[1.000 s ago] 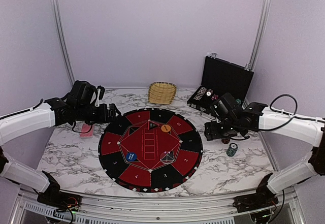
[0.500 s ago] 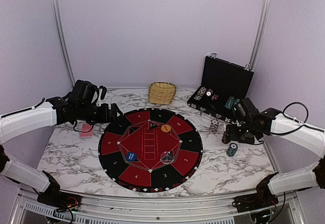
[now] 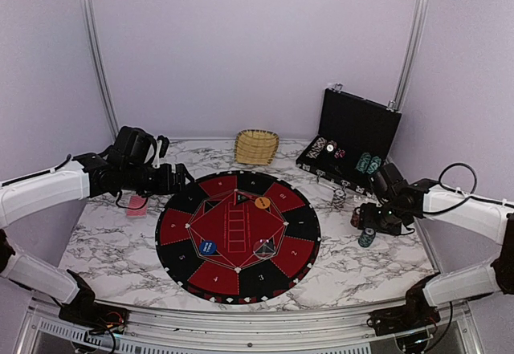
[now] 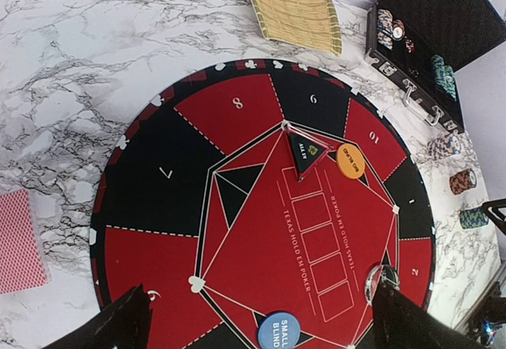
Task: Distribute texas hold em gaming equipment
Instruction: Pick up the pile of poker chips from the pile of poker chips.
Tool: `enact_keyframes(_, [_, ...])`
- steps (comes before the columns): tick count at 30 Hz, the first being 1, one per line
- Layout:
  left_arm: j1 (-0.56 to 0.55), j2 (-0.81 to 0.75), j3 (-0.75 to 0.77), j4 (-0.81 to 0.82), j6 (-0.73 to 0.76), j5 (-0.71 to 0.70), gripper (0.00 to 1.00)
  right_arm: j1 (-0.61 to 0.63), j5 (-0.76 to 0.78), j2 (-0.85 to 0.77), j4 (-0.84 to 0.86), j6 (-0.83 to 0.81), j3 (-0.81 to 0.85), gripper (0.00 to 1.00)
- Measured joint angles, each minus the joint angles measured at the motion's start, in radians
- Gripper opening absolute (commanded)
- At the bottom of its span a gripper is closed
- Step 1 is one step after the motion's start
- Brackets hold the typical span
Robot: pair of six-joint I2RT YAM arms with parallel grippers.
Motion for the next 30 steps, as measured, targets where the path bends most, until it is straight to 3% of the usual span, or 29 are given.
enact_keyframes(30, [0.000, 0.000, 0.000, 0.000, 0.000, 0.001, 0.99, -0.001, -0.024, 0.075, 0.096, 0.020, -0.042, 0.57])
